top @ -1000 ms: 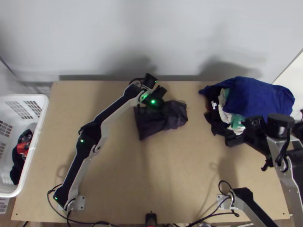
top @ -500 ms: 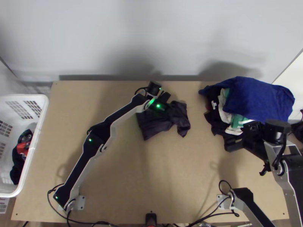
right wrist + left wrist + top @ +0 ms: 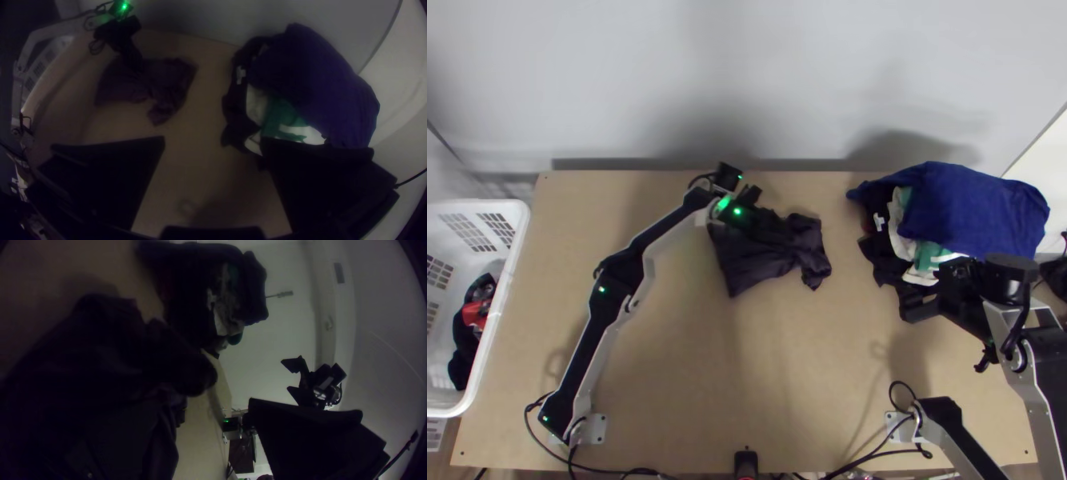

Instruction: Fold the t-shirt

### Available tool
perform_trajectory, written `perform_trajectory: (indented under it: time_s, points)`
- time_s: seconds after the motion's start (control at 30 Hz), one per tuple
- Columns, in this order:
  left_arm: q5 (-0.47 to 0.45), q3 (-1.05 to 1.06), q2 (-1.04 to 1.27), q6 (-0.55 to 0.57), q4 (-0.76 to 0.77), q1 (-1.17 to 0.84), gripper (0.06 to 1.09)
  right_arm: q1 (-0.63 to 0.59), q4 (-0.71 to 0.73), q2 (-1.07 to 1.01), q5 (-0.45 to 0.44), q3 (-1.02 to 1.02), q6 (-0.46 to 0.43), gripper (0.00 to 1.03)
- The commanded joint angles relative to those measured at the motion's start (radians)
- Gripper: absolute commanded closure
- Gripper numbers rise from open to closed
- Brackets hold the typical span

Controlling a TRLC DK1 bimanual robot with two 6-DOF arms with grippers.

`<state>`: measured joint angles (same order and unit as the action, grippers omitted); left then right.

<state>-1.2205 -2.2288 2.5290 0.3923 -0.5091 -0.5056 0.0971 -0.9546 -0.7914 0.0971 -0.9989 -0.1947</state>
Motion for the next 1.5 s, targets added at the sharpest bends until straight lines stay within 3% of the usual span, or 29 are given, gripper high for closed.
perform_trajectory:
  time_s: [0.0,0.07,0.4,0.53,0.67,0.87,0.97,1.1,1.17,1.3,1.47]
  points:
    - [-0.02,-0.025,0.01,-0.009,-0.094,0.061,0.1,0.004,-0.001,0.0,0.001,-0.009,0.0,0.04]
    - [-0.014,-0.012,0.005,-0.076,-0.186,0.084,0.1,0.004,-0.009,0.0,0.001,-0.018,0.0,0.04]
    - [0.022,0.023,-0.138,-0.848,-1.0,0.214,0.1,0.082,0.005,-0.011,0.006,0.014,0.018,0.04]
    - [0.116,0.037,-0.211,-1.041,-1.152,0.243,0.1,0.176,0.013,-0.071,0.003,0.011,-0.005,0.04]
    - [0.242,0.055,-0.254,-1.077,-1.149,0.265,0.1,0.268,0.03,-0.129,-0.016,0.023,-0.032,0.04]
    - [0.263,0.083,-0.331,-1.078,-1.131,0.414,0.1,0.409,0.134,-0.293,-0.053,0.017,-0.051,0.04]
    - [0.279,0.202,-0.447,-1.156,-1.125,0.42,0.1,0.46,0.195,-0.388,-0.06,-0.027,-0.035,0.06]
    - [0.389,0.426,-0.645,-1.193,-0.997,0.404,0.1,0.543,0.235,-0.499,-0.06,-0.09,-0.014,0.06]
    - [0.52,0.557,-0.745,-1.208,-0.904,0.381,0.1,0.601,0.257,-0.562,-0.083,-0.106,-0.023,0.05]
    - [0.592,0.709,-0.877,-1.207,-0.779,0.361,0.1,0.736,0.278,-0.643,-0.191,-0.101,-0.088,0.05]
    - [0.665,0.86,-1.041,-1.106,-0.614,0.365,0.1,0.866,0.343,-0.756,-0.284,-0.104,-0.176,0.05]
